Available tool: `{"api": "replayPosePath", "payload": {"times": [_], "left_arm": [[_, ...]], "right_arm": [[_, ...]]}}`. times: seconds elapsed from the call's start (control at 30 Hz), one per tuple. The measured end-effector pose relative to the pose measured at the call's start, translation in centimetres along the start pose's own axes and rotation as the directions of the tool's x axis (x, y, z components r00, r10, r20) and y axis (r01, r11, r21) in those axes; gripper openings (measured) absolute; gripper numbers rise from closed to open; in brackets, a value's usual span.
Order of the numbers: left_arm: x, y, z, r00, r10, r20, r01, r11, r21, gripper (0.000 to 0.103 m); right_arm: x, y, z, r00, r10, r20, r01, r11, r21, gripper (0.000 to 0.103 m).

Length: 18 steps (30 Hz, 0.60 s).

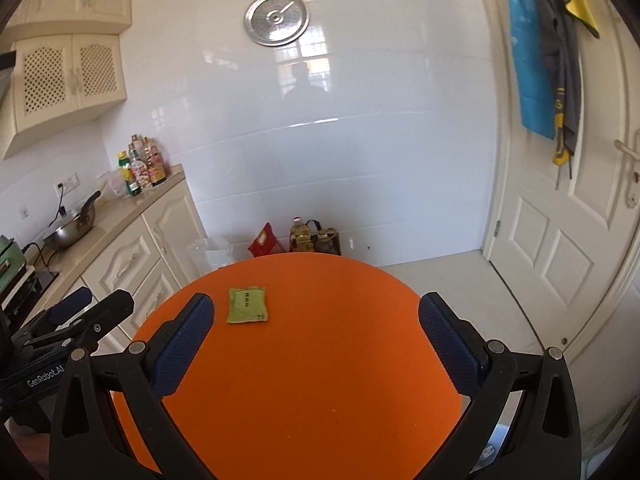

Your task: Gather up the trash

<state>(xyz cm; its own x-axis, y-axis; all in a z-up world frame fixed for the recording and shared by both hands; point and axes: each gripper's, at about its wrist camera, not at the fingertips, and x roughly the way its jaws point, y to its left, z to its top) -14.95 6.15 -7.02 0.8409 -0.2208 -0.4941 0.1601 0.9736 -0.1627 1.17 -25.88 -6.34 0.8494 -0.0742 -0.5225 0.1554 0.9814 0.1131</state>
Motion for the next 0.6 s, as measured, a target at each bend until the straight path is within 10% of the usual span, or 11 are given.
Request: {"api": "replayPosePath", "payload": {"times": [0.2,0.6], "left_arm": [[-0.7,1.8,-1.5,0.995,0.096,-0.018,-0.097,0.995,-0.032,0.102],[10.2,0.5,0.6,0.972,0.167,-0.164,-0.18,0.982,-0.065,0.102]], "right_arm": [[5.2,4.9,-0.4,0.995,0.066,-0.072,-0.072,0.994,-0.08,0.103],[22.9,7.6,-3.8,0.939,0.074,-0.335,-0.108,0.991,-0.084,0.103]]}}
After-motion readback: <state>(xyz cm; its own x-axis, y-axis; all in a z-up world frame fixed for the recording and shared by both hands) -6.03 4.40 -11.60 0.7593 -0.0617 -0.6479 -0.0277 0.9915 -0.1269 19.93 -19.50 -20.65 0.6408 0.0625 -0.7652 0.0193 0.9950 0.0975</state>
